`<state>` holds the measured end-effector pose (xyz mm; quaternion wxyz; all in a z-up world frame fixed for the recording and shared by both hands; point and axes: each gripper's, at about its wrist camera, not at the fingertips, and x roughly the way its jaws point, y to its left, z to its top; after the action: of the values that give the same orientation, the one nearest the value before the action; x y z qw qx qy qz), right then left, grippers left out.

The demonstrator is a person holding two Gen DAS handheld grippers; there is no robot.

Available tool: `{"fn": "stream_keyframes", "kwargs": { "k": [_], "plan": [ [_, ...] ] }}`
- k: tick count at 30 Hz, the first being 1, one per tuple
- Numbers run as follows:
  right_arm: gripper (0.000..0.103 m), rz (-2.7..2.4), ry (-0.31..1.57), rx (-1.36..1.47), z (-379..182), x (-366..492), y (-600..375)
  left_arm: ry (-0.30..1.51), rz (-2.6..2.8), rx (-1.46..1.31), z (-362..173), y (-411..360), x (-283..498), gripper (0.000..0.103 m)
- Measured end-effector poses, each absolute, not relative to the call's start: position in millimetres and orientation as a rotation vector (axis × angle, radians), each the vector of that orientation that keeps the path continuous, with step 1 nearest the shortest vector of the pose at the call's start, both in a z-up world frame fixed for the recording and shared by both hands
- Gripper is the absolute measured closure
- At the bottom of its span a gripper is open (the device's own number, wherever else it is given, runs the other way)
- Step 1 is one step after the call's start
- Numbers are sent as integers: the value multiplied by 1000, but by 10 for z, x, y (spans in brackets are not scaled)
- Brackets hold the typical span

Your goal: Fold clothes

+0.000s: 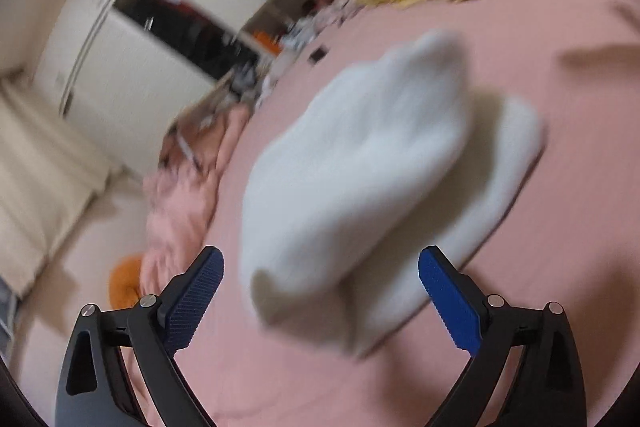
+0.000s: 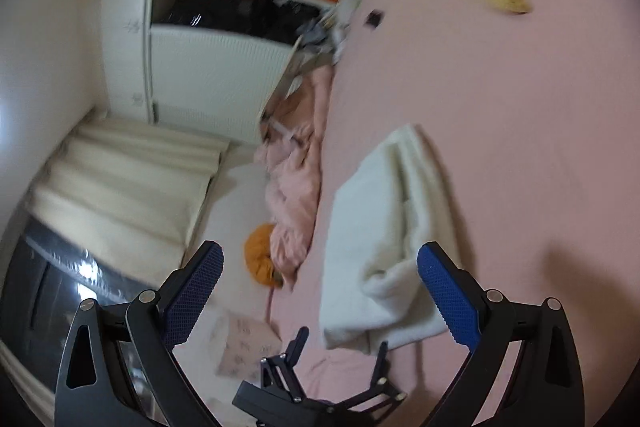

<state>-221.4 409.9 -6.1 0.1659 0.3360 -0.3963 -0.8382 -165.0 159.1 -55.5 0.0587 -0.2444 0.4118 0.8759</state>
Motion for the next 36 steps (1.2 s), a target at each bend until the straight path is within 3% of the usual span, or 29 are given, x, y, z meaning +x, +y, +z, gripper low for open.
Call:
{"fn": "stream_keyframes", "kwargs": {
  "k": [2, 5, 6, 8, 9, 12, 15, 17, 20, 26, 28, 32, 34, 36],
  "plan": [
    [5, -2355, -1037, 994, -71, -2362, 3915, 1119, 2671, -847, -552, 1353, -1789, 9],
    [5, -2303, -901, 1046, -85, -2583, 3638, 891, 2628, -956, -538, 1163, -2067, 32],
    [5, -2304, -848, 1065, -93, -2644, 3552, 813, 2606, -982, -524, 1115, -2149, 45],
    [7, -2366, -686, 1180, -194, -2776, 3369, 696, 2583, -1005, -498, 1089, -2284, 47],
    [24, -2367, -624, 1271, -301, -2840, 3285, 691, 2578, -1003, -512, 1091, -2303, 48],
    [61, -2354, -495, 1348, -498, -2816, 3130, 704, 2560, -995, -576, 1085, -2286, 49],
    [78, -2282, -571, 1344, -512, -2790, 3229, 708, 2550, -983, -621, 1083, -2222, 49],
    [80, -2202, -723, 1284, -451, -2764, 3396, 659, 2557, -998, -582, 1035, -2269, 49],
    [81, -2160, -851, 1225, -444, -2678, 3576, 600, 2561, -1016, -605, 989, -2278, 49],
    [82, -2133, -1095, 1329, -1006, -2629, 3858, 621, 2557, -1054, -745, 1041, -2270, 49],
    [74, -2232, -1030, 1331, -791, -2620, 3916, 610, 2561, -1058, -701, 1042, -2258, 49],
    [31, -2416, -859, 1363, -421, -2557, 4002, 742, 2554, -957, -611, 1106, -2081, 49],
    [29, -2397, -969, 1238, -285, -2517, 4121, 813, 2538, -927, -616, 1140, -2007, 49],
    [29, -2292, -1111, 1134, -227, -2628, 4205, 765, 2538, -948, -606, 1101, -2023, 49]
  ]
}}
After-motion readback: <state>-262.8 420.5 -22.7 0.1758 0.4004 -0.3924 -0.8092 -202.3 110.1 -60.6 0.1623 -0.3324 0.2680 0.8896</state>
